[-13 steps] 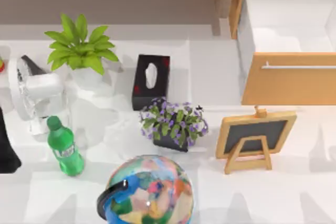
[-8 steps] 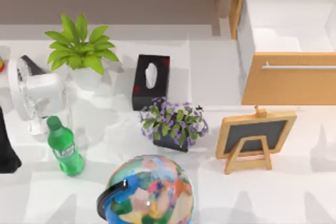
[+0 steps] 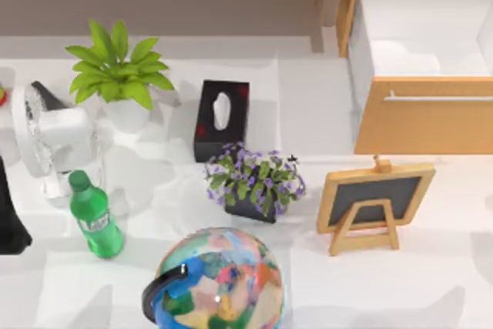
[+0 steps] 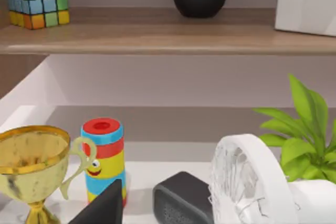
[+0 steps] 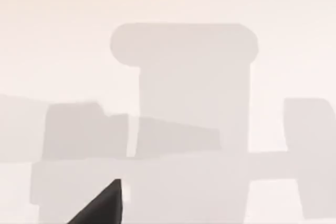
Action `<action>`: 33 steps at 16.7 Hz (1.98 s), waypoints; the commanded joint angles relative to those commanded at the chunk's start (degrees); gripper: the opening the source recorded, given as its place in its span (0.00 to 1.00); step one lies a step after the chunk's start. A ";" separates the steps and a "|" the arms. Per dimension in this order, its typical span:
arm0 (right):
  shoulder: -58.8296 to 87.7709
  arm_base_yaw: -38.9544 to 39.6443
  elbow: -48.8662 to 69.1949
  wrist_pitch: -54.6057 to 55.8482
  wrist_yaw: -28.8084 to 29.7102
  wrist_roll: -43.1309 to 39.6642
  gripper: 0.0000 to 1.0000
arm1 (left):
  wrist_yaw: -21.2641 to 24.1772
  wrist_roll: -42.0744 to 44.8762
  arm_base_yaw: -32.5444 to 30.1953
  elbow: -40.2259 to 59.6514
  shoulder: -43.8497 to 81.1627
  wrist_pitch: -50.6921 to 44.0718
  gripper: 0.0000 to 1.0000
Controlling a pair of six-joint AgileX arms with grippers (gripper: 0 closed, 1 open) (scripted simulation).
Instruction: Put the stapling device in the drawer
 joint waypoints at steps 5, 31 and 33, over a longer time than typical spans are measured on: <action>20.76 -3.15 10.17 -15.60 0.00 -4.92 1.00 | 0.00 0.00 0.00 0.00 0.00 0.00 1.00; 40.19 -5.58 10.30 -12.45 -0.06 -8.88 0.92 | 0.00 0.00 0.00 0.00 0.00 0.00 1.00; 40.19 -5.58 10.30 -12.45 -0.06 -8.88 0.77 | 0.00 0.00 0.00 0.00 0.00 0.00 1.00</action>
